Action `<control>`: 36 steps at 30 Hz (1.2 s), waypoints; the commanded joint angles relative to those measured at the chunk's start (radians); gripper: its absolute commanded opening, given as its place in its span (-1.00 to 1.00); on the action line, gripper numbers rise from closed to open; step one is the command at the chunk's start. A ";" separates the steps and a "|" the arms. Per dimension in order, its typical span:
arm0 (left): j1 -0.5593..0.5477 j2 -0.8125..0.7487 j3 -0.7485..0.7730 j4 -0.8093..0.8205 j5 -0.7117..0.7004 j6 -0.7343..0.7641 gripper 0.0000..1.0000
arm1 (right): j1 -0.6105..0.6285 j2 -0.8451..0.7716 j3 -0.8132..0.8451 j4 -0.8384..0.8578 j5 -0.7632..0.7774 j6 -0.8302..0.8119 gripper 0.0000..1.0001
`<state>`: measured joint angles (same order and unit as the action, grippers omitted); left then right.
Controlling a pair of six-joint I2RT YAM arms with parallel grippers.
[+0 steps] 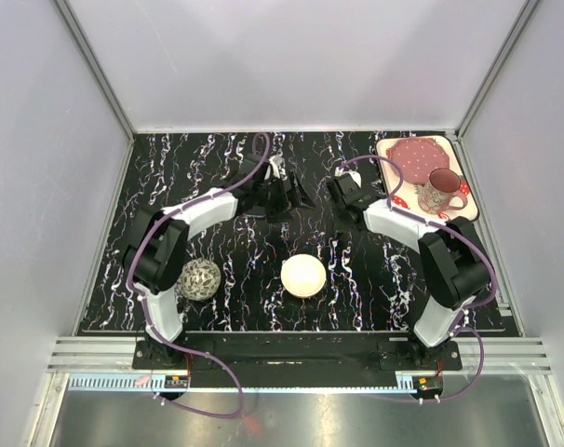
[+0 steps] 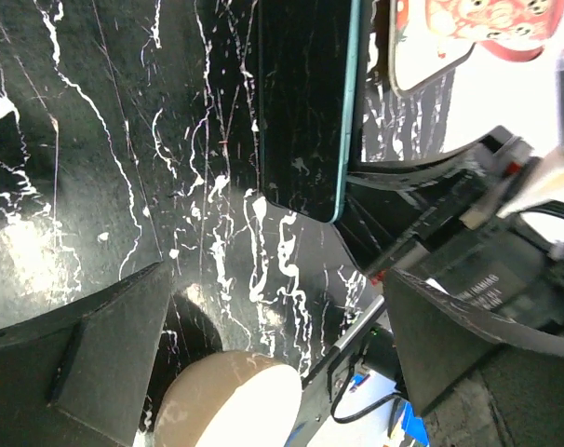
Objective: Take the phone out of the phone case
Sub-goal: Remove the phone case from the phone, then place the phone case at the center of the board.
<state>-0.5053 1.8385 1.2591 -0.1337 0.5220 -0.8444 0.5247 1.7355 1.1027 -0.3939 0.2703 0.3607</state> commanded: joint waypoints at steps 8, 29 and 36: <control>-0.045 0.073 0.027 0.126 -0.046 0.027 0.98 | -0.025 0.190 0.005 0.118 -0.126 0.018 -0.67; -0.052 0.099 0.042 0.072 -0.074 0.059 0.98 | -0.043 0.254 -0.038 0.179 -0.253 0.107 -0.56; -0.049 0.087 0.046 0.042 -0.102 0.080 0.98 | -0.064 0.202 -0.047 0.158 -0.246 0.101 -0.62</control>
<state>-0.5510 1.9331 1.2671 -0.0811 0.4599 -0.7998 0.4660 1.9102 1.1206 -0.0856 0.0666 0.4534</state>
